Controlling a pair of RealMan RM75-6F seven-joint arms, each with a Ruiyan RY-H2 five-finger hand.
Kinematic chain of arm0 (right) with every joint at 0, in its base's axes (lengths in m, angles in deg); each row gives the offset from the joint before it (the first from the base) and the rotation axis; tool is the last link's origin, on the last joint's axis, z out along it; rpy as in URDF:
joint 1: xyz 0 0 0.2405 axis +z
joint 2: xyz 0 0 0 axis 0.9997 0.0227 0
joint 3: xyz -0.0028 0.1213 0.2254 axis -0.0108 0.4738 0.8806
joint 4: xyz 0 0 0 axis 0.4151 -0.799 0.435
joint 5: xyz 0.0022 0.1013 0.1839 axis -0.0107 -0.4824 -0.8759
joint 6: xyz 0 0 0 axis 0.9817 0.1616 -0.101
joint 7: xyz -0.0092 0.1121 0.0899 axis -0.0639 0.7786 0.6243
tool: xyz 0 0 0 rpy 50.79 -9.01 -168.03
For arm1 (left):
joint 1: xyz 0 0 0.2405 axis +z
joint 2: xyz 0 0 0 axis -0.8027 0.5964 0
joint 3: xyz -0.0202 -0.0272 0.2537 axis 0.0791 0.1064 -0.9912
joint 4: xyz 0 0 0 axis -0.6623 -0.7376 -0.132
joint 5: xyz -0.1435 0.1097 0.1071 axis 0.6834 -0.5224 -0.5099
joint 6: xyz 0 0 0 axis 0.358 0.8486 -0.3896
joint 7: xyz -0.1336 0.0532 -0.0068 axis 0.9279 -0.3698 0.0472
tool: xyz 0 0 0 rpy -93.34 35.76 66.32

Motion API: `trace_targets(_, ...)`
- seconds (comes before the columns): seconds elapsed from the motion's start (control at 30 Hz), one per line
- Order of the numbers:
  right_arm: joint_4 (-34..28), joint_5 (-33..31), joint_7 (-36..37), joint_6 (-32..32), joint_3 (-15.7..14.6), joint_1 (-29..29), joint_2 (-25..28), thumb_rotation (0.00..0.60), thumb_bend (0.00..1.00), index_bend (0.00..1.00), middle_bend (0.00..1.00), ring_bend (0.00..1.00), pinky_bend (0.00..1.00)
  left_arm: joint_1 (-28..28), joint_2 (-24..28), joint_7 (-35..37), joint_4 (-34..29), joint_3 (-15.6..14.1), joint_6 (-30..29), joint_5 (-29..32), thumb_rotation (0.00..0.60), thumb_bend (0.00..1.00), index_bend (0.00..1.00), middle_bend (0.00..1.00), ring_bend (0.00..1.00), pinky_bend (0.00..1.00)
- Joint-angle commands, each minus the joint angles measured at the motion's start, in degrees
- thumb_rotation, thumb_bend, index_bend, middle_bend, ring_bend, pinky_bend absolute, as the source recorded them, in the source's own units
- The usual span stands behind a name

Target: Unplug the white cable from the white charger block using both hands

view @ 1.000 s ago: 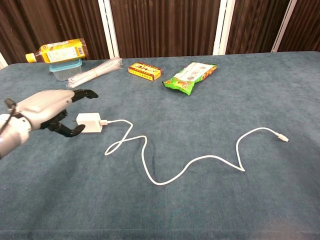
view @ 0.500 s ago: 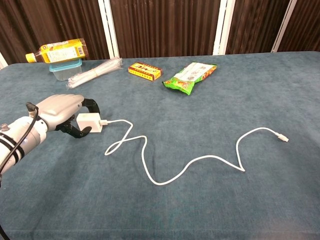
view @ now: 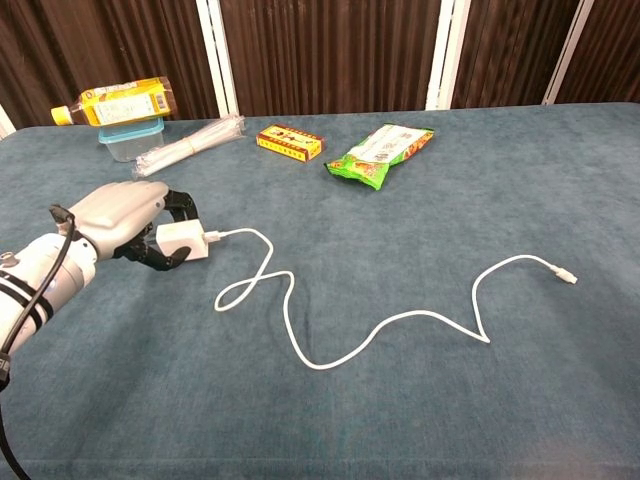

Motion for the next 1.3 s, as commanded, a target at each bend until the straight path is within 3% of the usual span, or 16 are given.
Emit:
trace_targets(0.03, 0.12, 1.22, 0.98, -0.83, 0.01, 1.01, -0.97, 0.600, 0.30, 0.01, 0.00, 0.00, 0.00, 0.35, 0.70, 0.48, -1.69, -0.38, -0.51, -0.51, 0.600, 0.54, 0.75, 0.73, 1.00, 1.00)
trace_targets(0.17, -2.53, 4.86, 1.42, -5.97, 2.09, 6.97, -4.90, 0.600, 0.30, 0.08, 0.00, 0.00, 0.00, 1.65, 5.11, -1.87, -10.94, -1.40, -2.78, -1.84, 0.600, 0.55, 0.75, 0.74, 1.00, 1.00)
trace_targets(0.3, -8.17, -1.17, -0.61, -13.84, 7.68, 13.40, -10.52, 0.600, 0.30, 0.18, 0.00, 0.00, 0.00, 3.10, 10.72, -7.38, -23.69, -1.48, -2.47, 1.76, 0.600, 0.56, 0.75, 0.74, 1.00, 1.00)
trace_targets(0.53, -9.57, -9.16, -11.96, -20.75, 13.29, 20.97, -22.66, 0.600, 0.30, 0.33, 0.00, 0.00, 0.00, 4.04, 14.61, -12.95, -35.15, -2.99, -3.69, 3.53, 0.600, 0.57, 0.75, 0.75, 1.00, 1.00)
trace_targets(0.7, -5.79, -14.74, -16.22, -21.63, 17.66, 25.81, -31.94, 0.600, 0.31, 0.45, 0.05, 0.00, 0.00, 3.89, 14.63, -16.09, -38.48, -3.90, -4.93, 3.28, 0.600, 0.58, 0.75, 0.75, 1.00, 1.00)
trace_targets(0.93, -0.17, -19.84, -18.46, -22.27, 21.22, 31.28, -39.61, 0.600, 0.33, 0.55, 0.09, 0.00, 0.00, 3.84, 14.18, -17.74, -40.01, -4.44, -5.92, 3.83, 0.600, 0.58, 0.75, 0.75, 1.00, 1.00)
trace_targets(1.3, 6.30, -20.47, -19.40, -20.09, 20.94, 35.95, -46.61, 0.600, 0.37, 0.59, 0.12, 0.00, 0.00, 4.07, 14.15, -18.04, -41.43, -5.52, -7.39, 2.47, 0.600, 0.58, 0.75, 0.76, 1.00, 1.00)
